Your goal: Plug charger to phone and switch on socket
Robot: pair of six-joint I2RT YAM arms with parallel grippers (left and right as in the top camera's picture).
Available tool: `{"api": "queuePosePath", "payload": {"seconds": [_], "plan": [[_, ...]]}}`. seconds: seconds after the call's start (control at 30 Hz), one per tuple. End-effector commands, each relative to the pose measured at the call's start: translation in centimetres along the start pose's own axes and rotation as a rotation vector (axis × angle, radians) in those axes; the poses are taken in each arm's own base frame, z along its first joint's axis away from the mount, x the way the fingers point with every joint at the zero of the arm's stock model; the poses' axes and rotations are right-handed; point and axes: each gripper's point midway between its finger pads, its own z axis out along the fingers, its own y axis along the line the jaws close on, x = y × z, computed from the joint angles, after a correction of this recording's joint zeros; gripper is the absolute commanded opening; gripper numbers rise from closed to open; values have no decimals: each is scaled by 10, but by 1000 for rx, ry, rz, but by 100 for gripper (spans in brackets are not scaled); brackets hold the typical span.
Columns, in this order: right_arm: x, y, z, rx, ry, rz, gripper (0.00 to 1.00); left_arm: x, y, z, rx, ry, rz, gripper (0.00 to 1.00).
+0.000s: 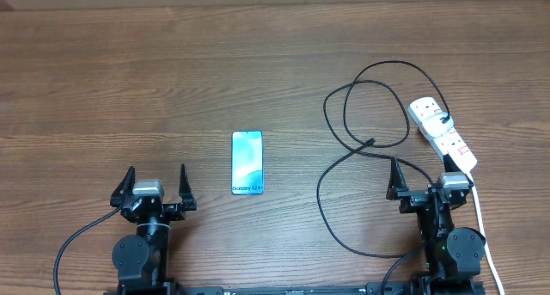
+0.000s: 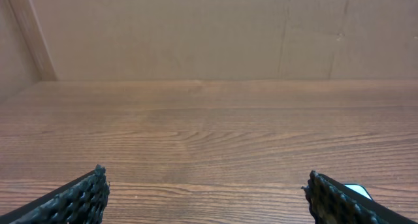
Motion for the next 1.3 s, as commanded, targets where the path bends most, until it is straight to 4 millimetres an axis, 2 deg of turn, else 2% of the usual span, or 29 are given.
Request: {"api": "queuePosePath", "payload": {"seconds": [0.0, 0.57, 0.7, 0.8, 0.9, 1.03, 1.17, 1.27], "plan": [[2, -3, 0, 12, -2, -1, 100, 3, 0, 0, 3, 5, -10, 100], [2, -3, 0, 12, -2, -1, 100, 0, 1, 1, 0, -8, 7, 100], [2, -3, 0, 12, -2, -1, 100, -4, -22, -2, 128, -2, -23, 100], [2, -3, 0, 12, -2, -1, 100, -13, -22, -9, 127, 46, -89, 100], [2, -3, 0, 12, -2, -1, 100, -36, -23, -16, 134, 65, -99, 100], [2, -3, 0, 12, -2, -1, 100, -80, -27, -20, 156, 82, -121, 100], [2, -3, 0, 12, -2, -1, 100, -122, -44, -17, 256, 151, -143, 100], [2, -3, 0, 12, -2, -1, 100, -146, -54, -8, 307, 241, -200, 100]]}}
